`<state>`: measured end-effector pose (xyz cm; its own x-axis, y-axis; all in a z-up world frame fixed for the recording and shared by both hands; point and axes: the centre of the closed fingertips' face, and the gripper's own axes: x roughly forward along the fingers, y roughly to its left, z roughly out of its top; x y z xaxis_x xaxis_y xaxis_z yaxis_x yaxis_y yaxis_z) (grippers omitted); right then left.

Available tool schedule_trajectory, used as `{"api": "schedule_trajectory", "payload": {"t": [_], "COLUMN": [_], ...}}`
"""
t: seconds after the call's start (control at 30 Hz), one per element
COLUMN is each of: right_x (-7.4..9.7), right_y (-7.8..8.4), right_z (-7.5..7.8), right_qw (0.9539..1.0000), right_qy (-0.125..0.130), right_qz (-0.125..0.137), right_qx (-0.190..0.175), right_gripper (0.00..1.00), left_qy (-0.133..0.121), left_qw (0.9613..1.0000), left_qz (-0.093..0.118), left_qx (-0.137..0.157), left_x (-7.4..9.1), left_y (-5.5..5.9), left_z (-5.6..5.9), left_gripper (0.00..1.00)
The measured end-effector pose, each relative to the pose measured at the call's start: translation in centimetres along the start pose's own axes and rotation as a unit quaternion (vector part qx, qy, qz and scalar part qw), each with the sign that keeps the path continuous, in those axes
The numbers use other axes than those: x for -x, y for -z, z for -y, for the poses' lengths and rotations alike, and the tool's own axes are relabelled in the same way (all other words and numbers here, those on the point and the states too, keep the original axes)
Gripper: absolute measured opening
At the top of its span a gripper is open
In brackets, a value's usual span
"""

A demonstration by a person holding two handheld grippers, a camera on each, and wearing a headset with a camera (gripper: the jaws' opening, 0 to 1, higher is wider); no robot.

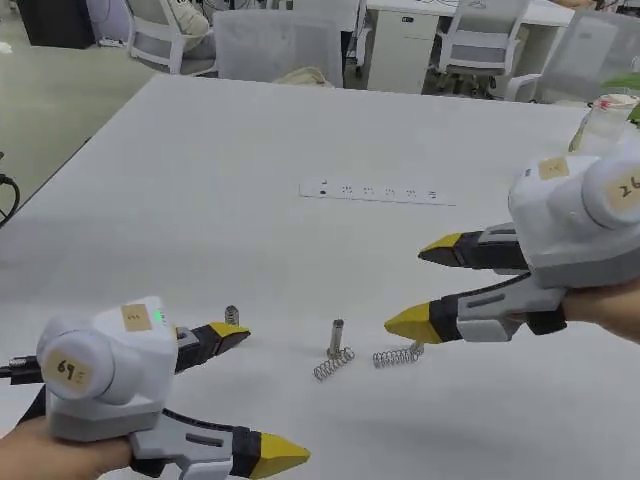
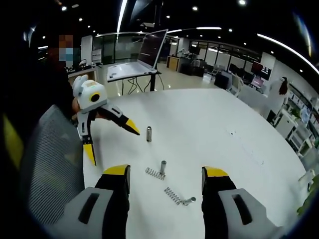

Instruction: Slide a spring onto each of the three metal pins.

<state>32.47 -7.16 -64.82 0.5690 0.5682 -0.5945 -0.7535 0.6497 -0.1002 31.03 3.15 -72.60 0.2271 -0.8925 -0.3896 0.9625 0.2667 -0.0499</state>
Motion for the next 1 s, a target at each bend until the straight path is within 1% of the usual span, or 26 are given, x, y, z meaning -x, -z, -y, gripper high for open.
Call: {"api": "schedule_trajectory", "payload": {"t": [0.13,0.3,0.5,0.57,0.67,0.7,0.8,0.9,0.97,1.0], "right_x": [0.7,1.4,2.1,2.3,2.7,2.8,3.1,3.4,3.7,3.9], "right_y": [1.0,2.7,4.3,4.8,5.8,6.2,6.9,7.3,7.6,7.6], "right_z": [0.0,0.1,-0.2,-0.4,-0.5,-0.7,-0.9,-1.3,-1.1,-1.1], "right_qw": [0.9999,0.9994,0.9977,0.9968,0.9956,0.9954,0.9943,0.9923,0.9908,0.9891], "right_qy": [0.009,0.019,0.020,0.021,0.025,0.027,0.031,0.039,0.051,0.056], "right_qz": [0.001,0.001,0.027,0.034,0.040,0.037,0.041,0.056,0.068,0.078], "right_qx": [-0.012,-0.030,-0.058,-0.069,-0.080,-0.084,-0.093,-0.104,-0.106,-0.112], "right_gripper": [0.56,0.56,0.56,0.59,0.62,0.61,0.62,0.66,0.68,0.70], "left_qy": [0.000,0.002,0.004,0.005,0.008,0.010,0.012,0.014,0.014,0.015], "left_qw": [1.0000,0.9999,0.9999,0.9998,0.9998,0.9997,0.9996,0.9995,0.9995,0.9994], "left_qz": [-0.002,-0.003,-0.006,-0.006,-0.011,-0.014,-0.017,-0.022,-0.024,-0.024], "left_qx": [0.003,0.012,0.015,0.017,0.017,0.017,0.017,0.016,0.016,0.019], "left_x": [-0.6,-1.3,-1.9,-2.1,-2.4,-2.5,-2.8,-3.3,-3.4,-3.5], "left_y": [0.1,0.1,0.0,0.1,0.3,0.4,0.5,0.7,0.7,0.8], "left_z": [-0.2,-0.4,-0.4,-0.4,-0.2,-0.1,0.0,0.2,0.1,0.2], "left_gripper": [0.83,0.81,0.80,0.80,0.80,0.80,0.79,0.78,0.78,0.77]}}
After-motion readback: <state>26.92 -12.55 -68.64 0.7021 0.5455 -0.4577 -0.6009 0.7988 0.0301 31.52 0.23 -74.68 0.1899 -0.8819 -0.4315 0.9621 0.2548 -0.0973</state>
